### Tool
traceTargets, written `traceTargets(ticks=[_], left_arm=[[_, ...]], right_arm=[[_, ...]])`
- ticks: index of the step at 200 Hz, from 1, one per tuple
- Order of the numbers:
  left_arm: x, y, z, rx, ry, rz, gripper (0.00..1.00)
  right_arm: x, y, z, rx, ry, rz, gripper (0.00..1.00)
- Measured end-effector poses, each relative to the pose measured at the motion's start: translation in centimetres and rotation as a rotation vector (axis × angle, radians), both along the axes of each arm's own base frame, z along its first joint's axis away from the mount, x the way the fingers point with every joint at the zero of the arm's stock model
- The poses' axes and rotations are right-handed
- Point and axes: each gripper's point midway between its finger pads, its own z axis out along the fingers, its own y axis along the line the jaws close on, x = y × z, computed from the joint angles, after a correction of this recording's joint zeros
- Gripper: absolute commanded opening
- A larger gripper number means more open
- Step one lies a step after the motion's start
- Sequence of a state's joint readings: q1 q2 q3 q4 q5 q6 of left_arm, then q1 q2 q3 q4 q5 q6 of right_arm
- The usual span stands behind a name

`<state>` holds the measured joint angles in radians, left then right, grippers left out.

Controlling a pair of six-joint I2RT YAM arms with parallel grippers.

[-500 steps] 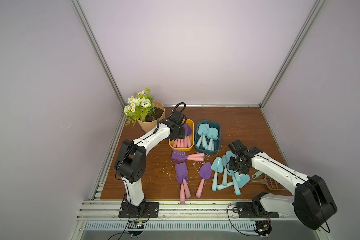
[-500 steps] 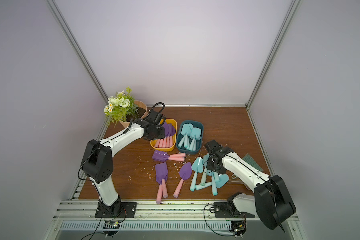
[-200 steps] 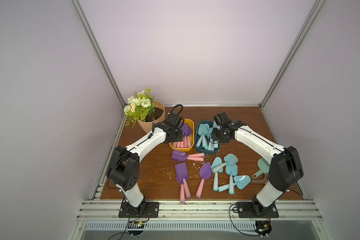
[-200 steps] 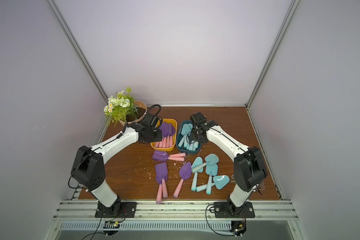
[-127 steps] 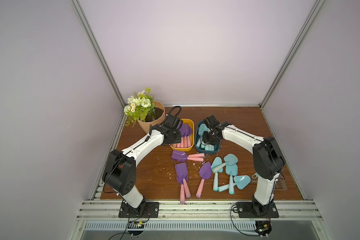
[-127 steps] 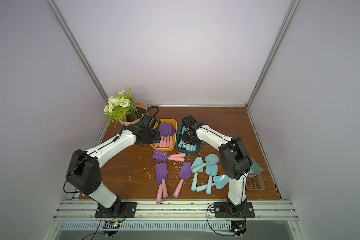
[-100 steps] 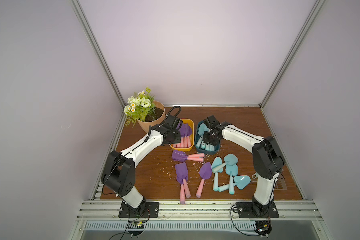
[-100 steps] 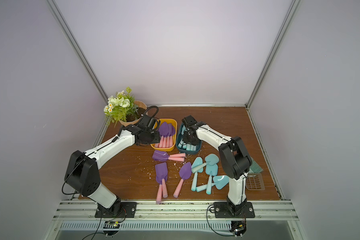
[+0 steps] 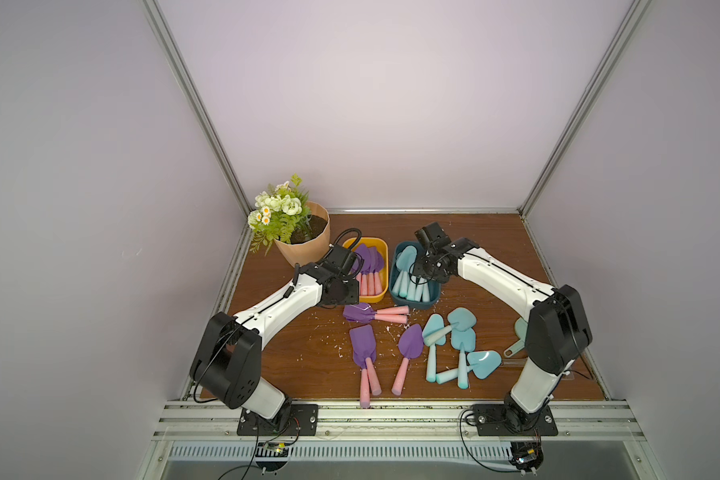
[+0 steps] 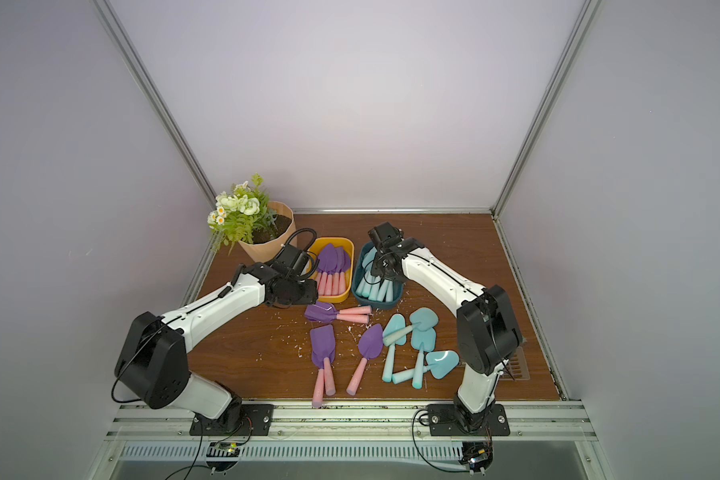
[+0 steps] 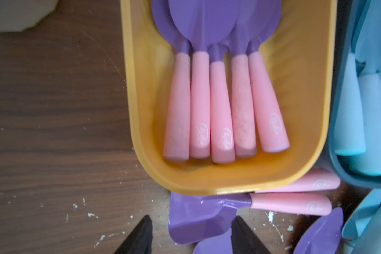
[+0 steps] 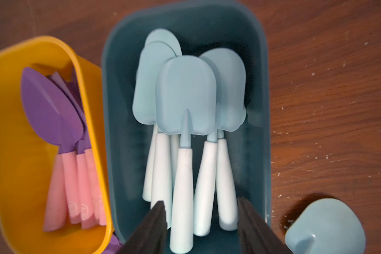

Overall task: Sort the small shovels by color and place them into the storage box
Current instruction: Place the shovel in the storage box, then pick up the shovel from the center of the board.

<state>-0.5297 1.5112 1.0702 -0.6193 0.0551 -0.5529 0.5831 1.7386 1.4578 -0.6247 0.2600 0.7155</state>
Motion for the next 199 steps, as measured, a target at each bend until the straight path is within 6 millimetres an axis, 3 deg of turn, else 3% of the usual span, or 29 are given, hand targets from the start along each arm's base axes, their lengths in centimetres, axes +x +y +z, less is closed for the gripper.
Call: traceTargets(ticks=[24,72,129,155,199], left_arm=[[-2.4,-1.1,-0.8,-0.019,0.044,-0.047,0.62],[-8.2,-1.9,-1.6,-0.069,0.123,-0.085,0.63],[-15.9,-7.7,-1.9,-0.111,0.242,-0.247,0.63],[-17.3,-10.4,-2.2,-0.092,0.274,-0.299,0.64],[-17.6,-14.0,-3.0,-0.064,0.295,-0.337,0.64]], right_arm=[[-0.2,-0.1,1.0,-0.001,-0.022,0.018,0.56],[-1.5,-0.8,-1.6,-0.062,0.036,0.07,0.56],[-1.8,-0.4,-2.0,-0.073,0.047,0.138,0.56],[-2.0,-0.5,-2.9,-0.079,0.058,0.161,0.56],[-3.3,-2.4,-4.2,-0.105,0.091,0.166,0.57]])
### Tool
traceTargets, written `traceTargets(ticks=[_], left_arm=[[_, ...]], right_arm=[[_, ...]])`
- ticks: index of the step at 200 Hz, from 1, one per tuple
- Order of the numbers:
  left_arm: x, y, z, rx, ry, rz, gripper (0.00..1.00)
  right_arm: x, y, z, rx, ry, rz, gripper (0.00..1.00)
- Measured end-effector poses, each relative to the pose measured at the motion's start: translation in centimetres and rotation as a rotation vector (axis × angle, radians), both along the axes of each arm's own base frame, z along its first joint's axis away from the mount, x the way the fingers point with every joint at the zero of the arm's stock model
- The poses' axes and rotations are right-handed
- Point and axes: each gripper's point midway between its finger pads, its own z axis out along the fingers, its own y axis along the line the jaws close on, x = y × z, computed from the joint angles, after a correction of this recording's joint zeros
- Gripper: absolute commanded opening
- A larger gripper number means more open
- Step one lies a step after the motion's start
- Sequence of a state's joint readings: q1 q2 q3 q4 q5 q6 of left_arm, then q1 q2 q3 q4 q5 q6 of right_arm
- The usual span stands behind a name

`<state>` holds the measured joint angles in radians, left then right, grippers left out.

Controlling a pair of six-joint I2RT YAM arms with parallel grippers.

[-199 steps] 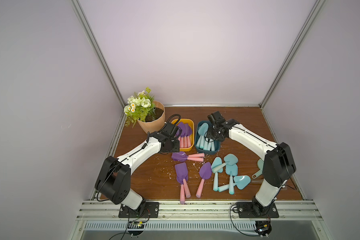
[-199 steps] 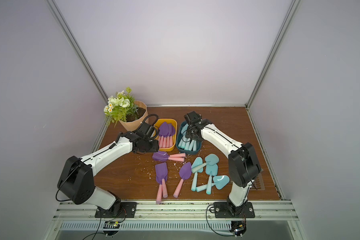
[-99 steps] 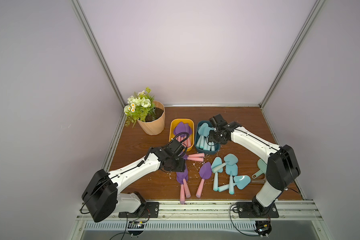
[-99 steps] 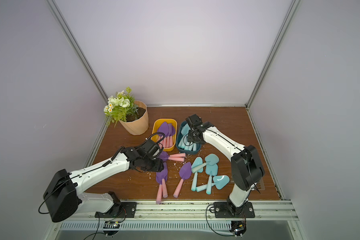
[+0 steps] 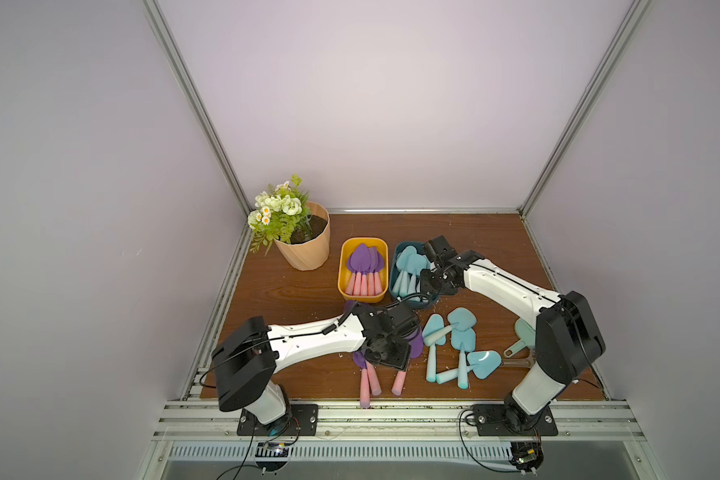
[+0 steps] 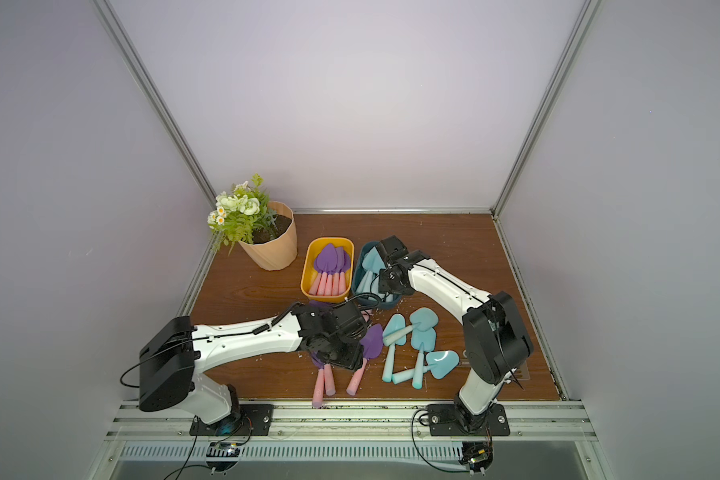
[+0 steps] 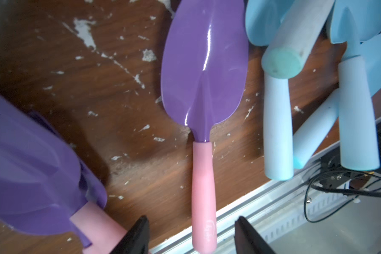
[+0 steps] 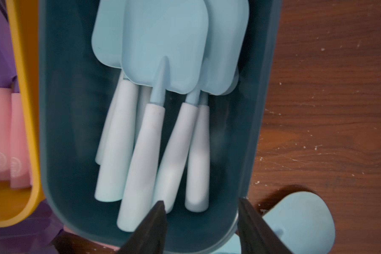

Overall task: Sort the small shovels by color and place them into the storage box
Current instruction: Pick up the shovel from the center of the board.

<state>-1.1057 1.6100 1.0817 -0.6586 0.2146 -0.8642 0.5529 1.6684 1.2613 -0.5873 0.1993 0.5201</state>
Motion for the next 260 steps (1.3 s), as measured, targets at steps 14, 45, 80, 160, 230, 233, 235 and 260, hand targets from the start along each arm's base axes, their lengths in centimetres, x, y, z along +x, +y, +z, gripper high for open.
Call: traceTargets(ticks=[14,45,80,160,230,233,235,260], left_arm=[[-0.3,-0.6,-0.7,0.017,0.009,-0.013,0.64],[-1.1,-0.7,-2.5,0.067,0.034,-0.029,0.64],[-2.1,-0.8,-4.0,0.108,0.056,-0.042,0.52],[-2.4,-0.7,-4.6,0.126,0.052,-0.036,0.01],[2.3,-1.3,4.8,0.014,-0.13,0.033,0.01],[2.7,-1.2,5.4,0.002,-0.141,0.042,0.01],[3.1,-1.2,5.9,-0.008,-0.15,0.052,0.01],[8.5,1.7,10.0,-0.06,-0.254,0.176,0.01]], right_arm=[[-0.1,-0.8,0.7,0.007,-0.013,-0.009,0.57],[-0.2,-2.4,2.5,0.028,-0.057,-0.031,0.57],[-0.8,-3.9,3.3,0.043,-0.078,-0.053,0.56],[-0.9,-4.5,2.9,0.052,-0.067,-0.068,0.56],[-0.8,-4.7,2.9,0.062,-0.07,-0.099,0.56],[-0.8,-4.7,2.9,0.062,-0.07,-0.1,0.56],[-0.8,-4.7,2.9,0.063,-0.07,-0.102,0.56],[-0.8,-4.7,2.9,0.07,-0.07,-0.114,0.56]])
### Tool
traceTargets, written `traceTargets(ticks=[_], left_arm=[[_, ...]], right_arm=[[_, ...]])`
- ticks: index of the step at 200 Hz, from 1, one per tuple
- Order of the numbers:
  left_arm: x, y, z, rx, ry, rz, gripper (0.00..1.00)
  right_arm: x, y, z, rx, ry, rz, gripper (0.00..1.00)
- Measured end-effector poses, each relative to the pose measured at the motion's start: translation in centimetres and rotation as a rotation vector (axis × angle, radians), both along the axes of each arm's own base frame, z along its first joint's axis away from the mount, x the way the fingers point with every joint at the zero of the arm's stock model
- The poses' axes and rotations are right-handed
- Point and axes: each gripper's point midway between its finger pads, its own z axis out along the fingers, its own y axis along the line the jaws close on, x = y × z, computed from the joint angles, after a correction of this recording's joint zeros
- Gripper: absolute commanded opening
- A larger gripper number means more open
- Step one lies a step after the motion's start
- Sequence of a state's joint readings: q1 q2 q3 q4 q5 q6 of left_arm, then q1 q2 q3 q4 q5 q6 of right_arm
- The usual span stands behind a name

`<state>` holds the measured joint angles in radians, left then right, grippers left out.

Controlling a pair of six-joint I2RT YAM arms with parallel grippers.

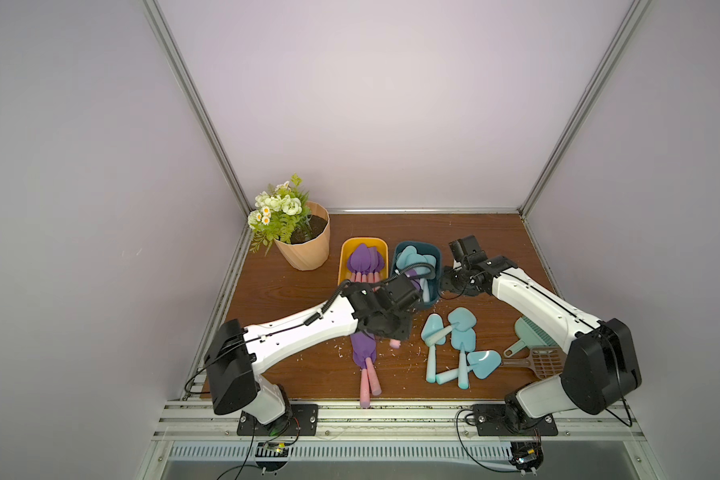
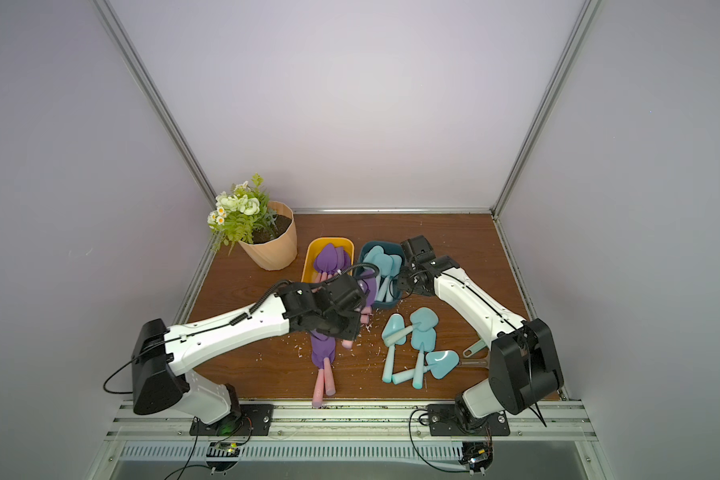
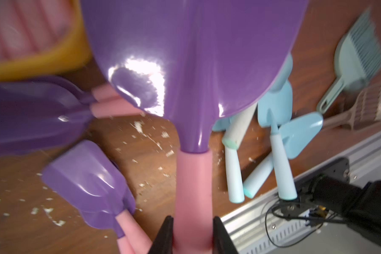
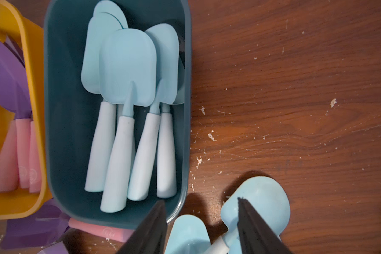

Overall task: Sort the small shovels by color and place them into the storage box
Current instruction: Pick up the shovel from the center of the board, then place the shovel in the storage box.

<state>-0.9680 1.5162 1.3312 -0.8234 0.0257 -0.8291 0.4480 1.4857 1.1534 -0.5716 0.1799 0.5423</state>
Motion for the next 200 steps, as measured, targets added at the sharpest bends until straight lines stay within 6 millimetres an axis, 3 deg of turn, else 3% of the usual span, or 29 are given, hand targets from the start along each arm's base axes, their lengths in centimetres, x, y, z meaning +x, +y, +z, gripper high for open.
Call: traceTargets(ticks=[42,59,76,100,129,155,200], left_arm=[[10.7,6.9,2.0,0.076,-0.117,0.205,0.01],[14.1,7.8,1.7,0.116,-0.143,0.225,0.01],[16.3,8.1,0.1,0.156,-0.14,0.213,0.01],[17.5,8.8,-3.7,0.212,-0.082,0.193,0.01],[17.0,9.4,-7.8,0.247,0.006,0.166,0.01],[16.8,9.3,-8.9,0.237,0.033,0.155,0.07],[16.8,8.3,-9.1,0.189,0.038,0.139,0.34]], right_arm=[[0.4,0.1,0.1,0.001,0.0,-0.016,0.56],[0.9,0.3,0.3,0.003,-0.001,-0.021,0.56],[1.2,0.3,0.4,0.001,-0.002,-0.031,0.56],[1.3,0.2,0.4,-0.002,0.003,-0.041,0.56],[1.1,0.2,0.3,0.006,0.012,-0.048,0.56],[0.5,0.6,-0.5,0.021,0.036,-0.043,0.56],[-3.3,2.0,-4.3,0.011,0.14,-0.009,0.56]])
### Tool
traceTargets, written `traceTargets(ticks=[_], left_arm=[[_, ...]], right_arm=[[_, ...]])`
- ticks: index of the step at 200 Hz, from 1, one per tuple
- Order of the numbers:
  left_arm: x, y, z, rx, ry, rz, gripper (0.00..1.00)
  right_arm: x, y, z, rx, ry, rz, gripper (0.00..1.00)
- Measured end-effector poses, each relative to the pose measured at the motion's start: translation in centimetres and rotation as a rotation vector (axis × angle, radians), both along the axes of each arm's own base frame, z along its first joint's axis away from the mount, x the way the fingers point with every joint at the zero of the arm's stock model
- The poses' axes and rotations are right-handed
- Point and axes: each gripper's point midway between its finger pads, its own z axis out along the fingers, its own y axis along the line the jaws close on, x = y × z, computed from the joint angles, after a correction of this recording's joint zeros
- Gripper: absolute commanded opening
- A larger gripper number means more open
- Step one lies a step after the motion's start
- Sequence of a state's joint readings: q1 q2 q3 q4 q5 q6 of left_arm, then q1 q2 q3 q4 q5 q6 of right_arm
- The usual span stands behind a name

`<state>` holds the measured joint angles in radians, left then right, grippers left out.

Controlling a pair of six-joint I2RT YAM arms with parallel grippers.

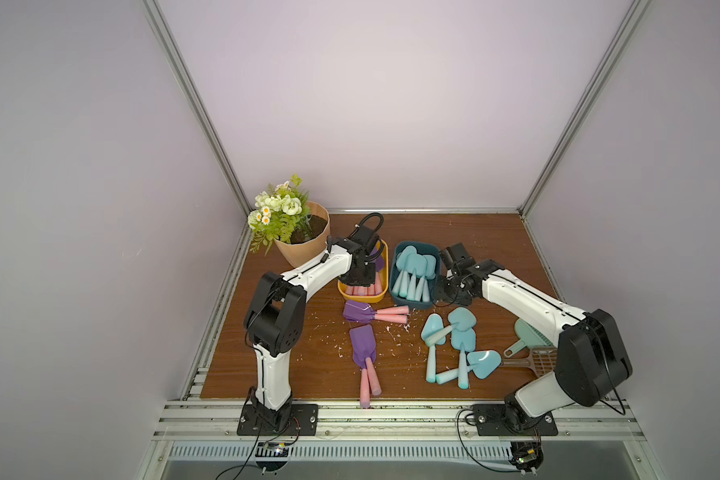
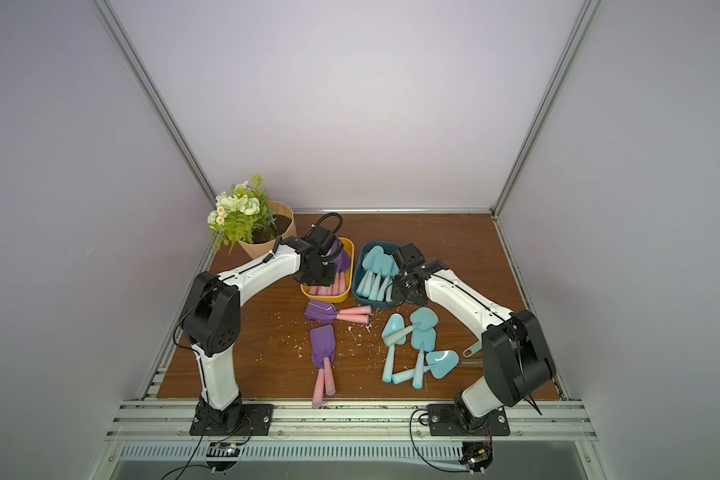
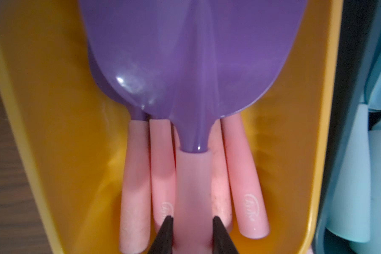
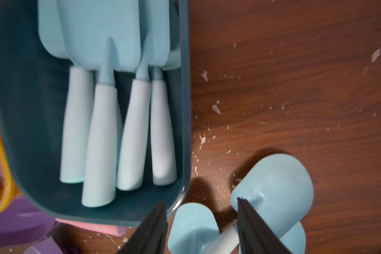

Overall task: Sort the small shovels by color and place them into the storage box
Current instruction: Place the shovel in the storage box, then pick up the shovel from the center of the board.

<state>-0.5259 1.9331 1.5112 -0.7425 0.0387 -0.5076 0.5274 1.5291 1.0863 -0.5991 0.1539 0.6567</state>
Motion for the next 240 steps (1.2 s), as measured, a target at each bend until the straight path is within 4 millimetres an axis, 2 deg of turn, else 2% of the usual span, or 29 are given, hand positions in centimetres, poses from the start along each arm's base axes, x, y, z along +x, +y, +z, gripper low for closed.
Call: traceTargets(ticks=[18,46,74,91,136,157,189,240], left_arm=[[-0.1,-0.1,-0.2,-0.008,0.005,-0.003,0.47],[-0.1,-0.3,-0.2,-0.019,0.005,-0.002,0.58],[0.0,-0.5,0.2,-0.032,-0.002,-0.004,0.6],[0.0,-0.6,0.5,-0.039,-0.009,-0.005,0.6],[0.1,-0.6,2.4,-0.062,-0.047,-0.006,0.61],[0.1,-0.7,3.2,-0.073,-0.065,-0.007,0.61],[0.1,-0.7,4.3,-0.09,-0.093,-0.009,0.62],[-1.3,0.1,3.3,-0.073,-0.067,-0.015,0.62]], right_arm=[[-1.9,0.2,-1.1,-0.001,0.033,0.002,0.56],[-3.9,0.4,-1.3,0.016,0.045,-0.015,0.56],[-5.0,0.5,-0.2,0.052,0.036,-0.048,0.57],[-5.9,0.4,-0.3,0.071,0.05,-0.071,0.58],[-9.6,-0.1,-4.3,0.11,0.19,-0.141,0.58],[-10.0,0.3,-5.0,0.154,0.211,-0.172,0.58],[-9.3,0.9,-4.7,0.199,0.187,-0.213,0.57],[-8.9,1.3,-4.8,0.242,0.172,-0.247,0.55]])
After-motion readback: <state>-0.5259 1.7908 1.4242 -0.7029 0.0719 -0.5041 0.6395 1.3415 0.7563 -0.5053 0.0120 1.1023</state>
